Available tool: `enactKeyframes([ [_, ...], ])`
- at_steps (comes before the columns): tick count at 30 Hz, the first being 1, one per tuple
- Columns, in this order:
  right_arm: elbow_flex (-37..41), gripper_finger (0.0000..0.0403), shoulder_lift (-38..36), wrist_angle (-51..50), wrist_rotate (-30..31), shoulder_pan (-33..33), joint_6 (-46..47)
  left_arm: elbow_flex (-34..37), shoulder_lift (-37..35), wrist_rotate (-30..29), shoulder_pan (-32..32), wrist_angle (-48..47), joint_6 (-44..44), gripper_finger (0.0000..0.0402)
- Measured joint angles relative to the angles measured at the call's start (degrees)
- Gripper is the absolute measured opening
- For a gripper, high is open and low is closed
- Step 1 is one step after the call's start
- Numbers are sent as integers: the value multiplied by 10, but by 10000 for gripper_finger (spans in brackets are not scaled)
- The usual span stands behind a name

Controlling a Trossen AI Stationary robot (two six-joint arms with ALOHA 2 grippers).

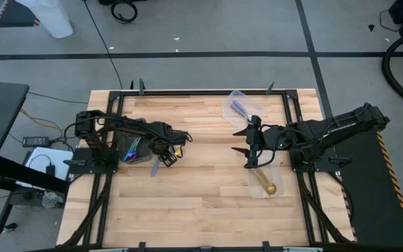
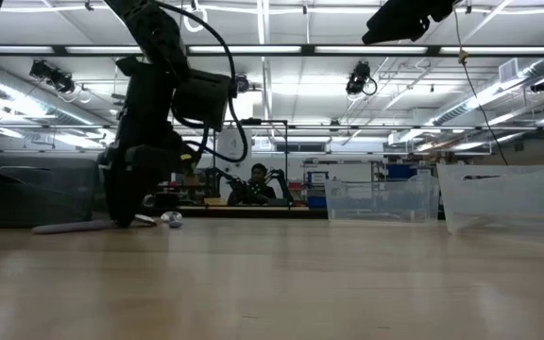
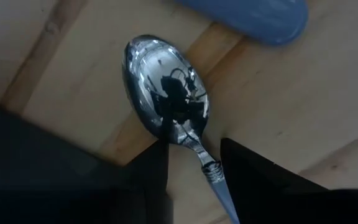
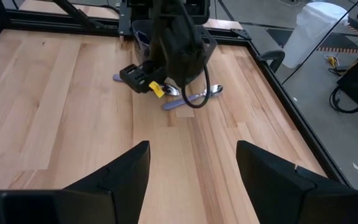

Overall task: Sort silverware by color (type)
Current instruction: Put the purple spoon into the top transparent bin

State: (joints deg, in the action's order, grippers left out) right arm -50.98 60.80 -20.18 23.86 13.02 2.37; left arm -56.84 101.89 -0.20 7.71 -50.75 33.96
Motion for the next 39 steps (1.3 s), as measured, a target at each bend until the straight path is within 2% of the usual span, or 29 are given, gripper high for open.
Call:
enactKeyframes([
  [6,0,249,0,0,0,0,-1,1,0,10,-7,16,-15,122],
  [15,0,249,0,0,0,0,-2,1,0,-1,-31,29,-1,19],
  [24,0,249,0,0,0,0,-2,2,-10,2,-53,32,3,16],
  [30,0,249,0,0,0,0,-2,3,-59,7,-64,39,3,13],
  [39,0,249,0,4,0,0,-2,3,-136,-16,-67,125,-10,13],
])
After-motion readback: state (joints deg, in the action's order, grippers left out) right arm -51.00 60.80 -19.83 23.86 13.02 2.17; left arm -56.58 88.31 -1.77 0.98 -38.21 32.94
